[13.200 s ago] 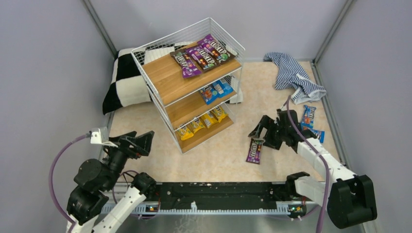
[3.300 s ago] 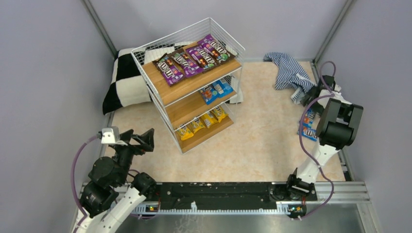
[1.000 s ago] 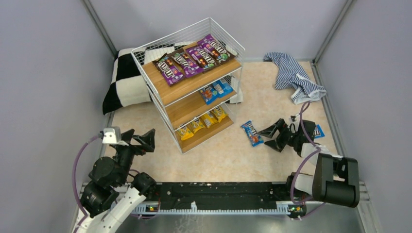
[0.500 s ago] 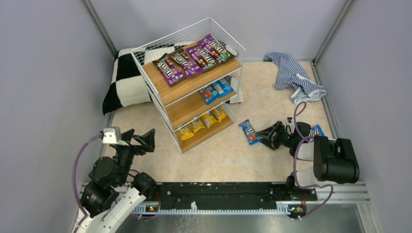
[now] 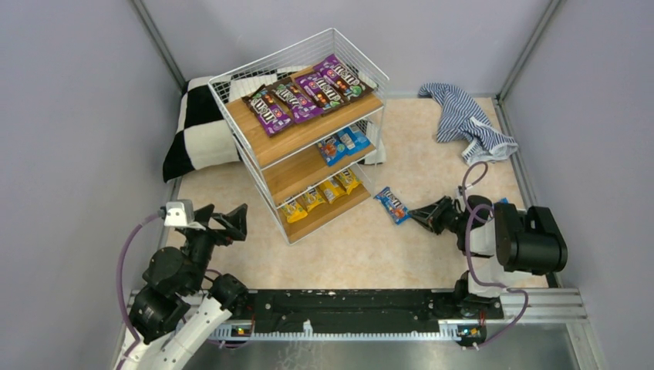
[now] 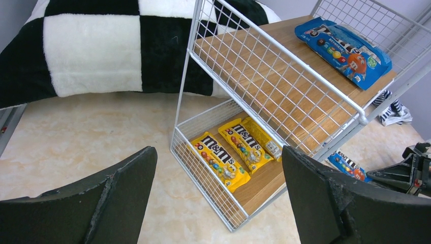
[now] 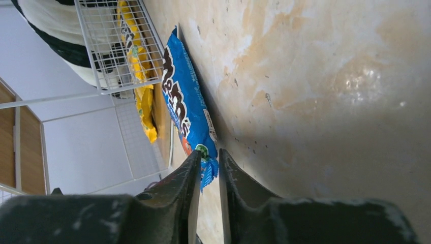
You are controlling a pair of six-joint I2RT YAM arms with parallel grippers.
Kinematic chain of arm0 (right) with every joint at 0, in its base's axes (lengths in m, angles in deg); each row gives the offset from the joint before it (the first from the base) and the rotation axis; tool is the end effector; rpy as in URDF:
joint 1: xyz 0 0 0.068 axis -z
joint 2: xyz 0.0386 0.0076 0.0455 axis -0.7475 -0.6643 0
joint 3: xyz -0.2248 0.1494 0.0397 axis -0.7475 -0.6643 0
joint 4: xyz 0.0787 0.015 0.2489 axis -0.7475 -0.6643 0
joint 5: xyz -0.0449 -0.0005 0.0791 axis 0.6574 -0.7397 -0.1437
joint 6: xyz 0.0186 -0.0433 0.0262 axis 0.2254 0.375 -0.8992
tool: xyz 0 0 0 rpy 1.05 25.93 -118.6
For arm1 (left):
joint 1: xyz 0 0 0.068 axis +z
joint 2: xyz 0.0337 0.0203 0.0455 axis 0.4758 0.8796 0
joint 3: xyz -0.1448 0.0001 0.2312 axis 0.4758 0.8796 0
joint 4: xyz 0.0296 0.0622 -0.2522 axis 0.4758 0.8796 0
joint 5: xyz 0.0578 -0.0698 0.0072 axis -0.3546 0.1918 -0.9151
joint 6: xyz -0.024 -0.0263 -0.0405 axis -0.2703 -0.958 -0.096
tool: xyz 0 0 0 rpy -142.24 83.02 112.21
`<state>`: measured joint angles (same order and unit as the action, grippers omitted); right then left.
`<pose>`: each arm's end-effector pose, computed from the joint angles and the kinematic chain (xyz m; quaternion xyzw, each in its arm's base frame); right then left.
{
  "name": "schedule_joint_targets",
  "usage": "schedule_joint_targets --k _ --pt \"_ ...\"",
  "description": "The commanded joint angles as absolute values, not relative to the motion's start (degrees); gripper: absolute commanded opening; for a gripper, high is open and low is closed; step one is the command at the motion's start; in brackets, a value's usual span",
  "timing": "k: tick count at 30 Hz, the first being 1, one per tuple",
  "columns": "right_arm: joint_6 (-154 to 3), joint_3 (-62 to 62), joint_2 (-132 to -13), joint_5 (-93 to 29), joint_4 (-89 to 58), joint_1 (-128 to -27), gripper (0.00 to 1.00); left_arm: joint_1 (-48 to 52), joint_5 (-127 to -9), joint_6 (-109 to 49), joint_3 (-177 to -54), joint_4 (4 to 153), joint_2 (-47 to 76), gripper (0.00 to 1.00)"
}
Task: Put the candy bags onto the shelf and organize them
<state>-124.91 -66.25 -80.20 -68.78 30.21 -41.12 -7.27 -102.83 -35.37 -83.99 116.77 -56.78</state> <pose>0.2016 -0.0007 0.0909 0.2830 0.7895 0.4813 0.2549 0.0295 -0.0016 0.3270 -0.0463 0.7044 -0.1573 0.6906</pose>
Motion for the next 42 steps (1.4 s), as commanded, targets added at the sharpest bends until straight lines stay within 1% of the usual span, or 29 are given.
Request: schedule_joint_targets --k 1,4,6,7,9,10,12,18,21,24,27,30,32,34,37,39,42 --pt "-125.2 -65.8 -82.4 -68.2 37.6 -41.6 0.12 -7.2 -103.1 -34.5 -83.6 114.5 -55.6 0.98" --pt "-126.2 -65.8 -84.4 -68.4 40.5 -41.7 0.08 -7.1 -103.2 -34.5 -83.7 114.5 -55.5 0.98" --pt "-127.1 -65.9 -85.9 -68.6 42.7 -41.7 0.09 -7.1 -103.2 -34.6 -83.8 114.5 -55.4 0.98" --pt "-127.7 -66.0 -86.8 -68.6 44.0 -41.8 0.12 -7.0 -103.2 -34.6 -83.8 114.5 -55.3 0.98" --pt "-128.7 -66.3 -88.7 -68.3 46.1 -41.8 0.24 -7.0 -103.3 -34.6 -83.7 114.6 -55.3 0.99" --pt "-129.1 -66.6 -89.6 -67.9 46.9 -42.0 0.27 -7.0 -103.3 -34.6 -83.8 114.6 -55.3 0.98" --pt "-130.2 -67.2 -91.3 -66.8 49.2 -42.8 0.29 -6.8 -103.3 -34.6 -83.8 114.6 -55.3 0.98" --pt "-132.3 -67.8 -94.7 -61.8 53.7 -47.0 0.30 -6.8 -103.3 -34.6 -83.7 114.6 -55.2 0.98" --pt "-132.6 -67.9 -95.7 -60.1 55.1 -47.4 0.30 -6.8 -103.3 -34.6 -83.7 114.6 -55.0 0.99" --pt "-133.2 -67.6 -95.8 -60.3 56.1 -47.4 0.23 -6.7 -103.3 -34.6 -83.7 114.6 -55.0 0.98" --pt "-133.4 -67.8 -93.2 -61.0 55.2 -47.4 0.16 -6.7 -103.3 -34.6 -83.7 114.6 -55.1 0.98" --pt "-130.6 -67.3 -86.5 -61.5 47.0 -47.3 0.08 -6.7 -103.4 -34.7 -83.8 114.6 -55.2 0.99" --pt "-126.5 -66.0 -78.8 -61.1 36.1 -47.2 0.06 -6.7 -103.4 -34.7 -83.7 114.6 -55.3 0.98" --pt "-119.4 -61.9 -67.3 -58.7 19.1 -46.9 0.04 -6.7 -103.3 -34.7 -83.8 114.6 -55.3 0.98" --pt "-106.9 -53.4 -52.7 -49.8 -8.2 -47.0 0.00 -6.7 -103.2 -34.7 -83.7 114.6 -55.5 0.98" --pt "-100.6 -47.2 -46.0 -41.5 -24.1 -47.0 0.00 -6.7 -103.1 -34.7 -83.7 114.6 -55.5 0.99" --pt "-93.7 -38.5 -41.7 -34.6 -39.1 -47.0 0.00 -6.6 -102.9 -34.7 -83.8 114.5 -55.8 0.98"
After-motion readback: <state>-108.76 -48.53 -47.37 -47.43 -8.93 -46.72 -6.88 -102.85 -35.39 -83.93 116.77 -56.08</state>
